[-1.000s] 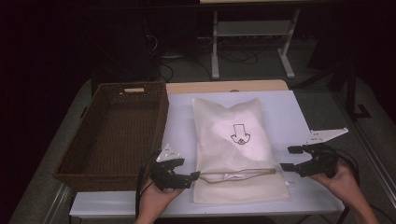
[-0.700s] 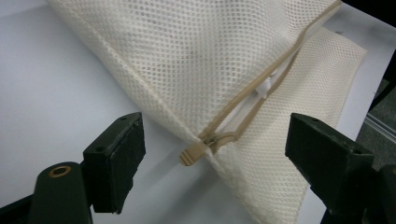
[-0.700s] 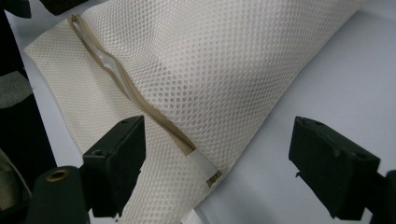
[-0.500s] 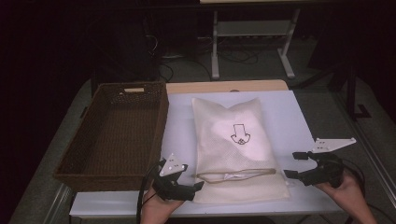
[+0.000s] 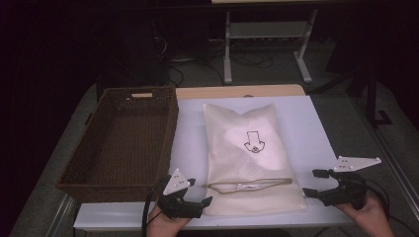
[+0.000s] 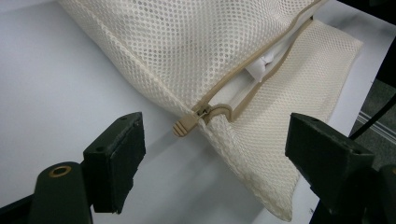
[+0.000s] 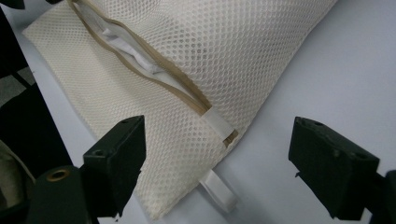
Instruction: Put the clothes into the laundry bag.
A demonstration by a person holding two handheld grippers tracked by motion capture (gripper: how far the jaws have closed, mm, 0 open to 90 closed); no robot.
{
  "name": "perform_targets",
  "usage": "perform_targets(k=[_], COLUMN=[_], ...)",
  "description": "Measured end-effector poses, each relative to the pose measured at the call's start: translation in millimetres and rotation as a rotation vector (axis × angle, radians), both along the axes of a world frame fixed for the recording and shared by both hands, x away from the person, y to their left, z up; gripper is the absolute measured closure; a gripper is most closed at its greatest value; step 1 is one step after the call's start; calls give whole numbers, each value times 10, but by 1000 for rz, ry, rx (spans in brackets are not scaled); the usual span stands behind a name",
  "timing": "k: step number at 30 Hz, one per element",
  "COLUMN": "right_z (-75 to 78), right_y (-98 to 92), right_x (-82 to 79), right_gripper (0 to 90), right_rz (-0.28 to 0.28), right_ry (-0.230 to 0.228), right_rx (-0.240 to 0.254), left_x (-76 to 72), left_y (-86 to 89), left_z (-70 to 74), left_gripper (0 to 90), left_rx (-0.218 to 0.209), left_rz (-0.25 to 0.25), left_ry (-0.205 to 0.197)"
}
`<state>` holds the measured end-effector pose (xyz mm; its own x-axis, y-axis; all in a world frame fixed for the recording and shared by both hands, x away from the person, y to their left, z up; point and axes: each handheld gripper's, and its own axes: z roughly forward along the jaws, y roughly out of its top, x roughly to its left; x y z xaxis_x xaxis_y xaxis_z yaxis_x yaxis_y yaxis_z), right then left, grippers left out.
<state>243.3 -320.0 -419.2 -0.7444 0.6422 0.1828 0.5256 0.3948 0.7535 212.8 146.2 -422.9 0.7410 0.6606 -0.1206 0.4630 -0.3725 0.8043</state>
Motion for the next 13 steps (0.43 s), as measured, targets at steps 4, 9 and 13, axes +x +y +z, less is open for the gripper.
perform_targets(k=[4,9,13], right_z=[-2,-38,-85], right_y=[-25,-22,8], right_x=[-54,-76,-83], right_gripper=[187,183,178], right_rz=[-7,-9,-4], right_ry=[-6,-11,-4], right_rx=[8,15,2], left_x=[-14,-44,-66], left_y=[-14,-11,24], left_z=[-23,-46,-41], left_gripper=[195,194,194], left_rx=[6,5,8], left_rz=[-12,-17,-17], left_ry=[2,4,2])
